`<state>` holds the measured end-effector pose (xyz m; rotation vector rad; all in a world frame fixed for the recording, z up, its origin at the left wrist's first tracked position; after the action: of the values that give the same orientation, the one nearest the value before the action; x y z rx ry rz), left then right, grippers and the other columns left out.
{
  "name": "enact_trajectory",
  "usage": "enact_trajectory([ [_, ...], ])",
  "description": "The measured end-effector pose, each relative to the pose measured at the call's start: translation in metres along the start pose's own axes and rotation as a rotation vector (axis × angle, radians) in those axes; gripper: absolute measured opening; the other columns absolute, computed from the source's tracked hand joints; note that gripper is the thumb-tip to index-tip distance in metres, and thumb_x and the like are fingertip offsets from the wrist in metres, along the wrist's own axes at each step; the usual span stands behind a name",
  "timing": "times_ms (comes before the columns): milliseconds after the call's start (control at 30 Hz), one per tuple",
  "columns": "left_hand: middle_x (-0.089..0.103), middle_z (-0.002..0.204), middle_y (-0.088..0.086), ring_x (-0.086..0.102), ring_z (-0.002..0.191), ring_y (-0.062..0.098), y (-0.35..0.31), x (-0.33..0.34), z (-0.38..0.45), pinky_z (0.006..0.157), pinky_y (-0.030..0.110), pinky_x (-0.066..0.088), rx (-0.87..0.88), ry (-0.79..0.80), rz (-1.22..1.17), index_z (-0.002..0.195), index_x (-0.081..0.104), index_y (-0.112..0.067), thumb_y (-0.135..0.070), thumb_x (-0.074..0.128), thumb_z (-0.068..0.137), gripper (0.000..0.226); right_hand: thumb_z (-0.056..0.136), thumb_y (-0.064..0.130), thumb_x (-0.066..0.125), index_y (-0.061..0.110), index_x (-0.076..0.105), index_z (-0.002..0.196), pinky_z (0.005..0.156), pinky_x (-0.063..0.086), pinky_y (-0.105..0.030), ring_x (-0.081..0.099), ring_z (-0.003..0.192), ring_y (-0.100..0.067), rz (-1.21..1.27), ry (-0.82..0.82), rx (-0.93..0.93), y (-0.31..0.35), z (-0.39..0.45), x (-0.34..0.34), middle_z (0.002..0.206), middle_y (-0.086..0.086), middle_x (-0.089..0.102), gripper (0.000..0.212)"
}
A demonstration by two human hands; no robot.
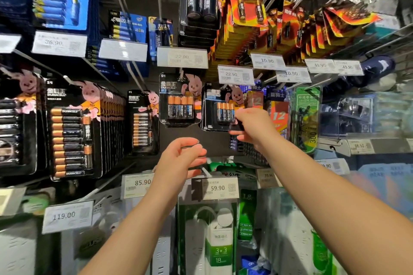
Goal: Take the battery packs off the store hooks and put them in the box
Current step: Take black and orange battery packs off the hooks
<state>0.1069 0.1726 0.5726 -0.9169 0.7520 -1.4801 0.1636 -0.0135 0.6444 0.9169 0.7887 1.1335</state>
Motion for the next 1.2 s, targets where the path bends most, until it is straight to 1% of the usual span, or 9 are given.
enact_trajectory([
  [33,0.073,0.090,-0.002,0.071,0.089,0.016,0.001,0.002,0.000,0.083,0.036,0.055,-0.004,0.003,-0.003,0.103,0.060,-0.022,-0.017,0.060,0.096,0.008,0.102,0.026,0.045,0.008,0.054,0.125,0.040,0.050,-0.020,0.069,0.069,-0.016,-0.034,0.007,-0.015,0.001,0.000,0.000,0.115,-0.006,0.061,0.030],
  [167,0.072,0.093,0.000,0.070,0.087,0.015,0.006,0.008,-0.001,0.075,0.031,0.054,-0.020,0.018,-0.010,0.102,0.060,-0.021,-0.017,0.060,0.095,0.008,0.102,0.034,0.043,0.015,0.058,0.089,0.049,0.054,-0.024,0.066,0.061,-0.013,-0.133,-0.003,-0.115,0.000,-0.006,-0.006,0.087,-0.003,0.063,0.027],
  [300,0.072,0.090,0.001,0.069,0.082,0.015,0.014,0.019,-0.001,0.065,0.025,0.053,-0.038,0.030,-0.034,0.101,0.060,-0.019,-0.017,0.060,0.096,0.006,0.099,0.028,0.053,0.013,0.058,0.078,0.046,0.051,-0.024,0.058,0.051,-0.014,-0.095,0.031,-0.092,-0.015,-0.019,-0.015,0.068,-0.007,0.062,0.027],
  [367,0.071,0.089,0.003,0.069,0.079,0.016,0.019,0.029,-0.002,0.065,0.026,0.052,-0.045,0.042,-0.045,0.099,0.060,-0.019,-0.015,0.059,0.096,0.005,0.099,0.028,0.054,0.013,0.057,0.074,0.045,0.049,-0.023,0.058,0.050,-0.014,-0.112,0.057,-0.087,-0.027,-0.029,-0.023,0.064,-0.005,0.062,0.029],
  [500,0.069,0.077,0.000,0.067,0.064,0.010,0.039,0.064,-0.013,0.051,0.017,0.048,-0.081,0.086,-0.104,0.092,0.057,-0.019,-0.010,0.056,0.097,0.010,0.098,0.022,0.054,0.012,0.056,0.075,0.041,0.045,-0.020,0.056,0.044,-0.009,-0.085,0.058,-0.040,-0.059,-0.060,-0.057,0.062,-0.005,0.060,0.025],
  [667,0.069,0.071,-0.008,0.065,0.065,0.008,0.104,0.119,-0.050,0.061,0.023,0.048,-0.195,0.226,-0.072,0.091,0.056,-0.023,-0.012,0.055,0.097,0.013,0.098,0.019,0.052,0.015,0.056,0.075,0.041,0.041,-0.019,0.056,0.043,-0.008,-0.107,0.074,0.060,-0.127,-0.107,-0.107,0.054,0.002,0.060,0.023],
  [867,0.067,0.075,-0.002,0.065,0.059,0.006,0.228,0.169,-0.117,0.052,0.017,0.048,-0.473,0.362,-0.019,0.092,0.055,-0.020,-0.009,0.054,0.097,0.012,0.099,0.016,0.051,0.014,0.053,0.077,0.039,0.040,-0.018,0.055,0.044,-0.006,-0.172,0.102,0.337,-0.257,-0.166,-0.158,0.062,-0.003,0.059,0.022],
  [1000,0.068,0.065,-0.006,0.064,0.058,0.006,0.303,0.187,-0.168,0.050,0.018,0.049,-0.663,0.428,0.009,0.087,0.055,-0.017,-0.013,0.059,0.095,0.009,0.098,0.021,0.054,0.015,0.056,0.073,0.042,0.044,-0.020,0.057,0.047,-0.007,-0.273,0.068,0.503,-0.335,-0.209,-0.187,0.063,-0.004,0.060,0.026],
  [1200,0.066,0.086,-0.001,0.063,0.079,0.015,0.421,0.189,-0.278,0.065,0.026,0.049,-0.962,0.418,0.181,0.091,0.054,-0.025,-0.015,0.051,0.101,0.014,0.097,0.028,0.055,0.018,0.056,0.080,0.056,0.049,-0.027,0.063,0.059,-0.011,-0.262,0.072,0.861,-0.465,-0.304,-0.213,0.070,0.001,0.064,0.020],
])
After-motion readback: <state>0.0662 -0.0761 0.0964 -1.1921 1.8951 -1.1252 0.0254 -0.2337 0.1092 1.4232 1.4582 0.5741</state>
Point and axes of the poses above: each hand's wrist, its own z-axis towards the middle knuckle, its own x-axis out of the palm, y = z × x, the point moved 6 cm from there along z, towards the middle knuckle
